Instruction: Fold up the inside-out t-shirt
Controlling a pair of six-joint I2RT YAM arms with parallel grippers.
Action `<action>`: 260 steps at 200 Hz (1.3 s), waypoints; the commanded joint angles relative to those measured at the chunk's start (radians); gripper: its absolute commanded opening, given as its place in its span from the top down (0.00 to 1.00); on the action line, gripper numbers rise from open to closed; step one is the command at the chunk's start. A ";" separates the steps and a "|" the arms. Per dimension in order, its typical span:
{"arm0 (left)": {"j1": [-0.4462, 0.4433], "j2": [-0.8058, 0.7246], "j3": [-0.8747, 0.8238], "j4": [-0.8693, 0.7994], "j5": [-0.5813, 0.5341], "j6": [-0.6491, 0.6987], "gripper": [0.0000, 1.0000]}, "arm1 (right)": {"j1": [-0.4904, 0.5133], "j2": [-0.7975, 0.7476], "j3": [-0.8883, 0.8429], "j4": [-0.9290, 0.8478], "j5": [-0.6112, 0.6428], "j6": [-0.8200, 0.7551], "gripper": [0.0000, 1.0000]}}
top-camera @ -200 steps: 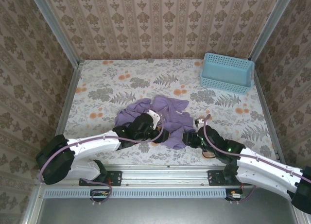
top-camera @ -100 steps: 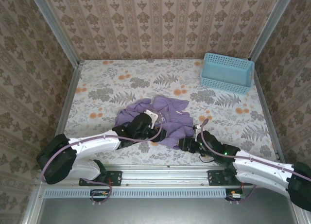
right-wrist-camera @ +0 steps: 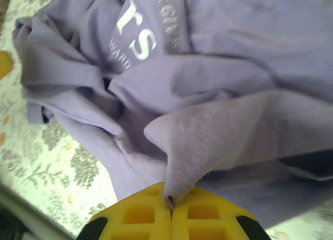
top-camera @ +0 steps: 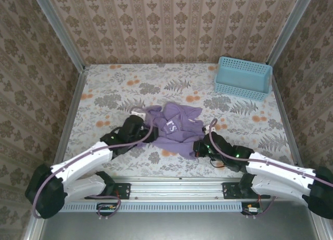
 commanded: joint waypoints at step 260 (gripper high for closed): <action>0.388 -0.026 0.460 -0.347 0.180 0.052 1.00 | -0.141 -0.032 0.725 -0.741 0.503 -0.354 1.00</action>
